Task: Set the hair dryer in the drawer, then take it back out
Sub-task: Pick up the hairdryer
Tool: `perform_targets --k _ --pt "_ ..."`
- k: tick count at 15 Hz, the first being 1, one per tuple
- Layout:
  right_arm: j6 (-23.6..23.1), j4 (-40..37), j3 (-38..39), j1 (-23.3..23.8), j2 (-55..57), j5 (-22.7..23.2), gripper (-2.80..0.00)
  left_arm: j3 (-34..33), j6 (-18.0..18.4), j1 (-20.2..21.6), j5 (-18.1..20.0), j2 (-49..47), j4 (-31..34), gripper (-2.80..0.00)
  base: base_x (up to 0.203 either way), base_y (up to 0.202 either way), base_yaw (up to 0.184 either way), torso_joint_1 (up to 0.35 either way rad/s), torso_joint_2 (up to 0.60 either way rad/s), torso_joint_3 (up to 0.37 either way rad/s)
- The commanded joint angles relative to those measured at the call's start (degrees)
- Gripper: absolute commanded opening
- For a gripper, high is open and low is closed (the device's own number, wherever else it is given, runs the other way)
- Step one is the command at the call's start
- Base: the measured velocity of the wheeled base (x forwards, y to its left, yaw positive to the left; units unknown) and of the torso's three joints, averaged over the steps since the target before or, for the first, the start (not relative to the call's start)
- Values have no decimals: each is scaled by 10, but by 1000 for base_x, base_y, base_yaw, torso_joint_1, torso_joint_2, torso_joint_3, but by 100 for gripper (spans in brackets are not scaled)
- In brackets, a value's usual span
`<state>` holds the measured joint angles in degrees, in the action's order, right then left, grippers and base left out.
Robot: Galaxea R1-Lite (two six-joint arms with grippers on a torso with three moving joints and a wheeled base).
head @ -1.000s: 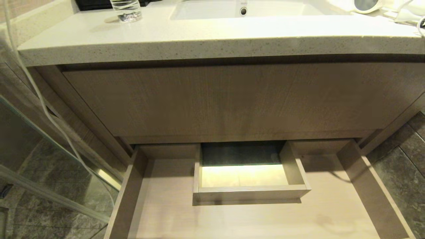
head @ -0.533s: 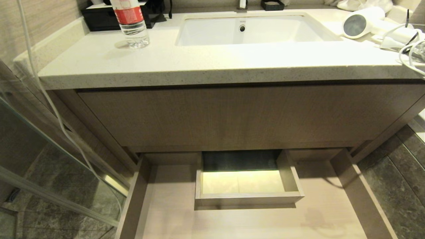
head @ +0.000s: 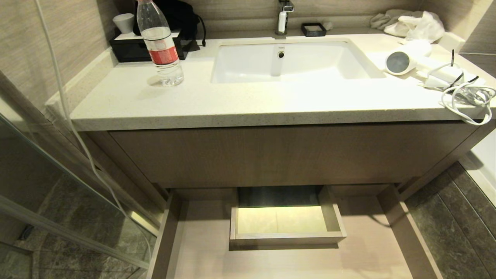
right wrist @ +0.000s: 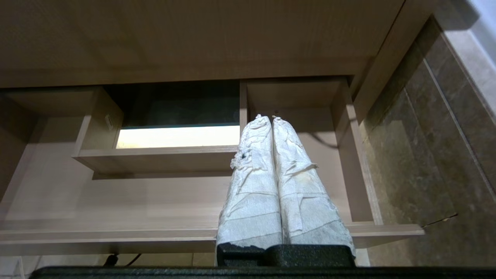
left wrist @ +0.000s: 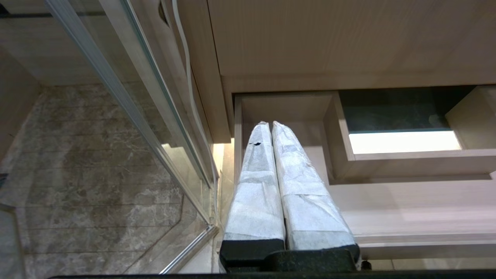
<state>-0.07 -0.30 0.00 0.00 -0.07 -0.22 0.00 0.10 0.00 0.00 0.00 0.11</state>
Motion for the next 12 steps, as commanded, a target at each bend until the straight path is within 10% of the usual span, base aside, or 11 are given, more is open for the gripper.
perform_targets --k 1,12 --pt "0 0 1 0 1 0 -280 0 0 0 0 0 0 -280 0 0 0 198 -521 -326" --pt "1 -1 1 0 1 -2 -280 0 0 0 0 0 0 -280 0 0 0 213 -511 -305"
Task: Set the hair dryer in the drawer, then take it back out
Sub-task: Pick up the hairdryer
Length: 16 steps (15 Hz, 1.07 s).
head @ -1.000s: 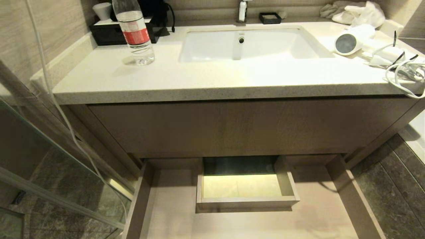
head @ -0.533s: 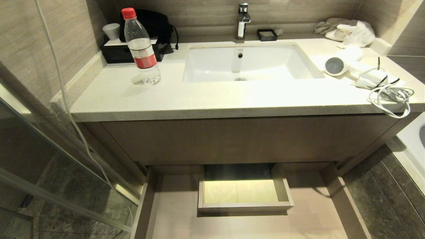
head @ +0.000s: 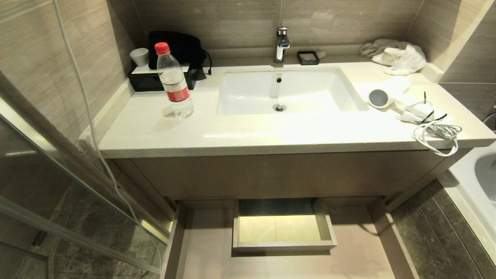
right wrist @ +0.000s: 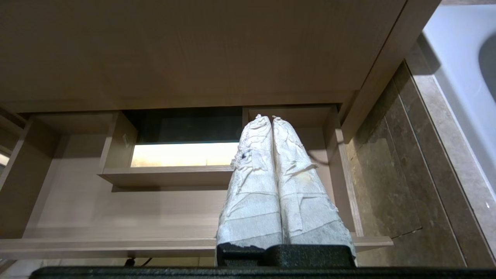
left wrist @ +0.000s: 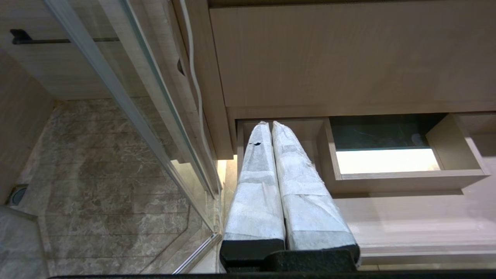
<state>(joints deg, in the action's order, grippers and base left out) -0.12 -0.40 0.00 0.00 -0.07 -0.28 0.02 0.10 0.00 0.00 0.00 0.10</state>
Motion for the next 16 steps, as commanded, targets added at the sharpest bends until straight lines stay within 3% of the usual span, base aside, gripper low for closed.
perform_targets --k 1,10,16 --pt "3 0 1 0 1 -2 -280 0 0 0 0 0 0 -280 0 0 0 32 -66 -51" --pt "-8 2 1 0 1 2 -280 0 0 0 0 0 0 -280 0 0 0 3 -3 -2" --pt "-9 1 1 0 1 3 -280 0 0 0 0 0 0 -280 0 0 0 278 -97 178"
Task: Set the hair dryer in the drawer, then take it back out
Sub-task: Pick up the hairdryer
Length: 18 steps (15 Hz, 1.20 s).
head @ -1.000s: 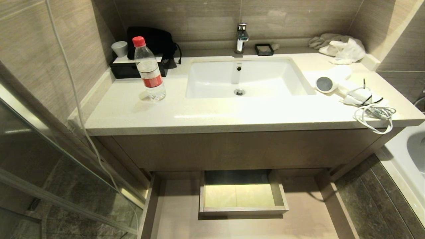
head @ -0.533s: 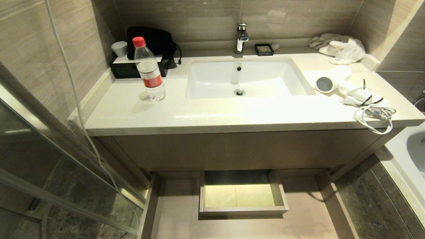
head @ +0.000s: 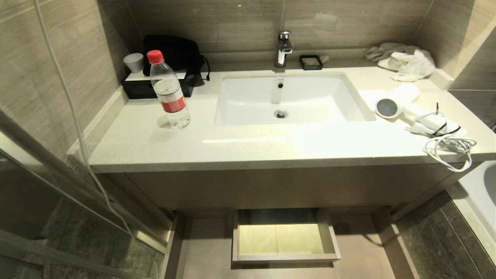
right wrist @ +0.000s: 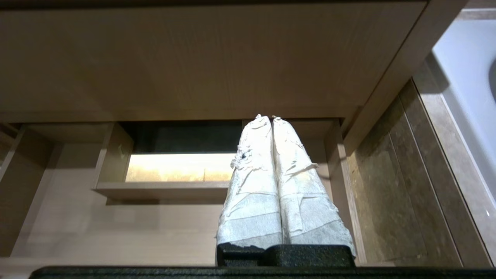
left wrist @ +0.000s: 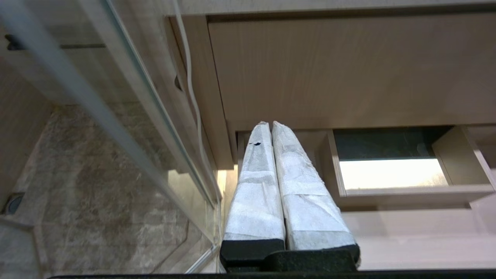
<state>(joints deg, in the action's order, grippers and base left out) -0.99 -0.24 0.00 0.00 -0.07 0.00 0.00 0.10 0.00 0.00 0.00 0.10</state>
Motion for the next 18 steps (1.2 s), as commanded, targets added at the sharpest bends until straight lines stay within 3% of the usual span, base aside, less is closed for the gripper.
perform_targets --k 1,7,16,18 --pt "-1 -1 1 0 1 0 -280 0 0 0 0 0 0 -280 0 0 0 354 -151 198" --pt "2 -1 1 0 1 -1 -280 0 0 0 0 0 0 -280 0 0 0 340 -180 151" --pt "-2 2 0 0 0 -1 -280 0 0 0 0 0 0 -280 0 0 0 26 -16 11" --pt "-1 -13 -47 0 6 13 -280 0 0 0 0 0 0 -280 0 0 0 0 0 0"
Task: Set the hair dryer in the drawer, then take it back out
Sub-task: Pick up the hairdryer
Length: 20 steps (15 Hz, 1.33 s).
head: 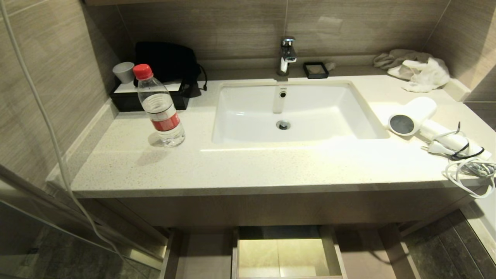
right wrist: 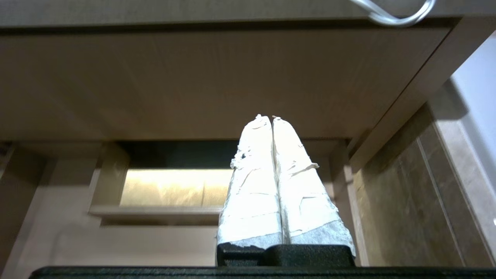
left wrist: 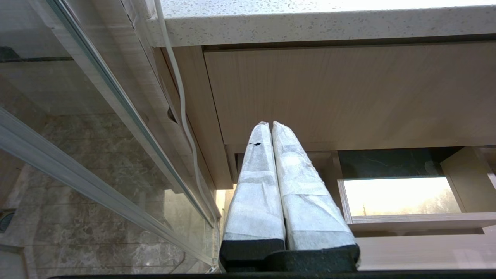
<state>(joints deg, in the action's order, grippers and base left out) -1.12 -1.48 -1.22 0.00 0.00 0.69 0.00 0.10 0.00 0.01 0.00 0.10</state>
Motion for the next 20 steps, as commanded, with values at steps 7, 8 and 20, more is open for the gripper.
perform_targets --k 7,8,20 --pt "2 -314 -687 -8 341 37 -280 0 0 0 0 0 0 -280 0 0 0 0 0 0" --pt "1 -382 -804 -10 413 36 -280 0 0 0 0 0 0 -280 0 0 0 0 0 0" --pt "-247 -571 -943 144 776 128 -280 0 0 0 0 0 0 -280 0 0 0 0 0 0"
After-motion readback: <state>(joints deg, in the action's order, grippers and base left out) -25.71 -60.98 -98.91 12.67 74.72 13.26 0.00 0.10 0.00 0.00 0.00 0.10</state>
